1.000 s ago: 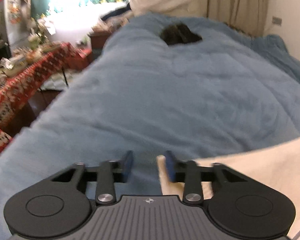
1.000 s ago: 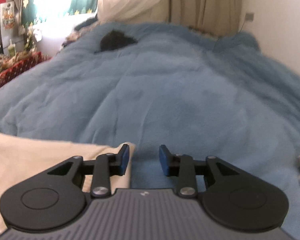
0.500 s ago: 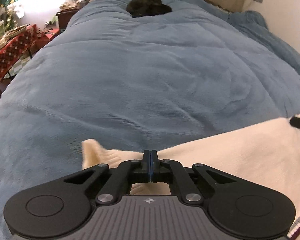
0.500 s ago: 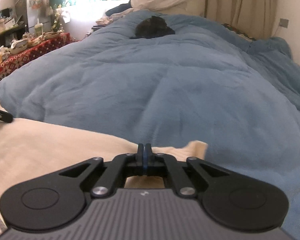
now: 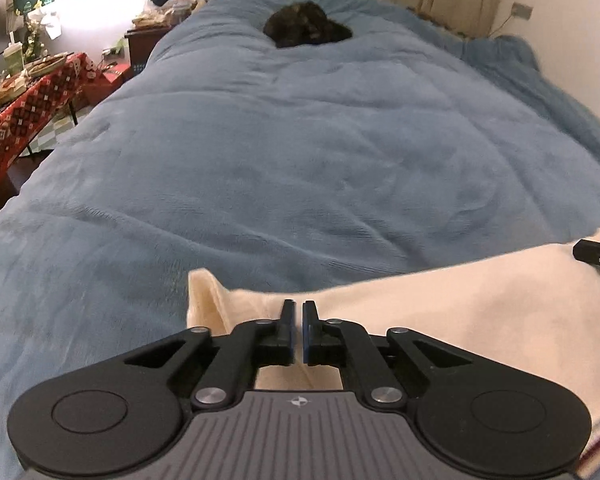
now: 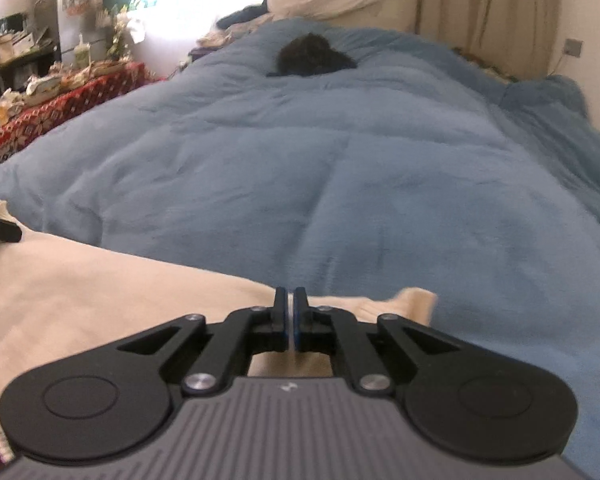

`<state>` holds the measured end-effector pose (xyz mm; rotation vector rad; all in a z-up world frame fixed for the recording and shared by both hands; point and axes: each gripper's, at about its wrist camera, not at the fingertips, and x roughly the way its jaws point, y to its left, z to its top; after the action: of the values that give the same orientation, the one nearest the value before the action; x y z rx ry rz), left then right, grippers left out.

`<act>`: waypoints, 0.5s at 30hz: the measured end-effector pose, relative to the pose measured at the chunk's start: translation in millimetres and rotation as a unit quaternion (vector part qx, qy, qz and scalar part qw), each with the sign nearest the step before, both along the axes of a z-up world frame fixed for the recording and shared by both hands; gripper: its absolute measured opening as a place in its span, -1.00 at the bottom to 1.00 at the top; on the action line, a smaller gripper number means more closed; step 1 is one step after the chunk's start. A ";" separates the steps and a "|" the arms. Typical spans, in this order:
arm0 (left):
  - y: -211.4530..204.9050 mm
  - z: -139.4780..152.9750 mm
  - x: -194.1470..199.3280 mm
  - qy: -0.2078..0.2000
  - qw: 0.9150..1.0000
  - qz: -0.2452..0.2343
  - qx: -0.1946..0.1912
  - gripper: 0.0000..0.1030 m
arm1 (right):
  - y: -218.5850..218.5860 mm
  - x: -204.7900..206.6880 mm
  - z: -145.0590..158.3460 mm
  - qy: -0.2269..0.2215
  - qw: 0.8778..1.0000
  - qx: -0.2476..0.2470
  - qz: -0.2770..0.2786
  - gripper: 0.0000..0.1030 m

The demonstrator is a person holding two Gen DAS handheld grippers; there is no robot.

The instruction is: Fold clothes

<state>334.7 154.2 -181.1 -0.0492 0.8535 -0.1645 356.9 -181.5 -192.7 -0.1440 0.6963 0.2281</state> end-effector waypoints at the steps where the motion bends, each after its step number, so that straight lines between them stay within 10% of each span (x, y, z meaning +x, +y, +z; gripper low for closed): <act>1: -1.8 3.3 -7.6 -0.006 1.000 -0.005 -0.004 -0.92 | -0.3 -9.3 4.4 -0.007 1.000 0.003 0.003 -0.94; 15: -55.8 -29.4 -104.2 -0.041 0.998 -0.051 0.017 -0.84 | 12.4 -142.6 -25.4 -0.032 0.999 -0.001 0.026 -0.92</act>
<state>230.5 98.4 -210.5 0.0337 0.7775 -0.2466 214.3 -169.2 -218.1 -0.1711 0.6298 0.2721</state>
